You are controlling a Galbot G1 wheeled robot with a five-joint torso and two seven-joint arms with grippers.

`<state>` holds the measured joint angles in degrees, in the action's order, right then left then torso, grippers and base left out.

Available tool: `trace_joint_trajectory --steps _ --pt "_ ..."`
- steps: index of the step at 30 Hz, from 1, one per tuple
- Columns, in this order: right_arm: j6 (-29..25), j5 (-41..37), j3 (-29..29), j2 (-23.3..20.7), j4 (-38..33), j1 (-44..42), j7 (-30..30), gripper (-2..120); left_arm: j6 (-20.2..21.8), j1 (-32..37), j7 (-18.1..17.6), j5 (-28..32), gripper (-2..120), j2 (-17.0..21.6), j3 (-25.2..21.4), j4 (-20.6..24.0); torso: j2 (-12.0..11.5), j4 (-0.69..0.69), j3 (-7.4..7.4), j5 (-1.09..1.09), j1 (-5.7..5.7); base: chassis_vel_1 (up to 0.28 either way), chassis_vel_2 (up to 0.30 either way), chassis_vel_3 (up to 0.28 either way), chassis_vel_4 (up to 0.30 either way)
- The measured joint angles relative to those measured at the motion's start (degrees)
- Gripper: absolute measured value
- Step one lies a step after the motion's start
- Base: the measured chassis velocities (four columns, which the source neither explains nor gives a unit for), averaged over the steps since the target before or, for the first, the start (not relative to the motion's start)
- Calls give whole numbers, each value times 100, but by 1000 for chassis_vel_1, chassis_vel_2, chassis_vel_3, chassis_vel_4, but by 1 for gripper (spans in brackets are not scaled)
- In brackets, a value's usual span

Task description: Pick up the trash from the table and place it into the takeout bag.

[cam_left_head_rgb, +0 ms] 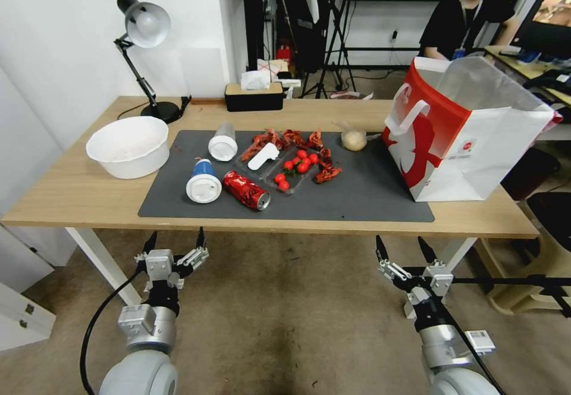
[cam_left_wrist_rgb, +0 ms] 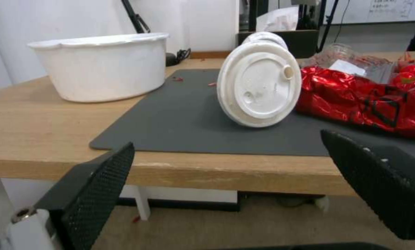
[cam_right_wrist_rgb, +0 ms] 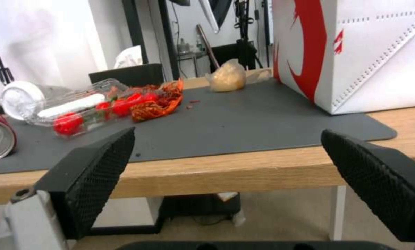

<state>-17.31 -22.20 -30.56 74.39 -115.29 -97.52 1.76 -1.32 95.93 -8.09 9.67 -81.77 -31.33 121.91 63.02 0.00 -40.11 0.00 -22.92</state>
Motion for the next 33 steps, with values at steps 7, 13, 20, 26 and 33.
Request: trace_joint_trajectory --steps 7,13,20,26,33 --pt "72 7 102 28 59 81 -10 100 -5 -33 7 -2 100 -32 12 -54 0 0 0 0 1 0 0 0 0" --pt "323 150 306 5 -11 282 -218 100 -16 -28 8 -14 100 -44 35 -55 0 0 0 0 0 0 0 0 0" --pt "748 270 649 -122 -141 788 -513 100 -24 -10 8 -20 100 -22 32 -37 0 0 0 0 0 0 0 0 0" --pt "1156 295 809 -257 -222 1239 -729 100 -28 -28 8 -15 100 -10 30 -30 0 1 0 1 0 0 0 0 0" --pt "2108 22 935 -555 -355 1846 -1169 100 -19 -16 9 -12 100 9 28 90 0 0 1 3 0 0 0 0 0"
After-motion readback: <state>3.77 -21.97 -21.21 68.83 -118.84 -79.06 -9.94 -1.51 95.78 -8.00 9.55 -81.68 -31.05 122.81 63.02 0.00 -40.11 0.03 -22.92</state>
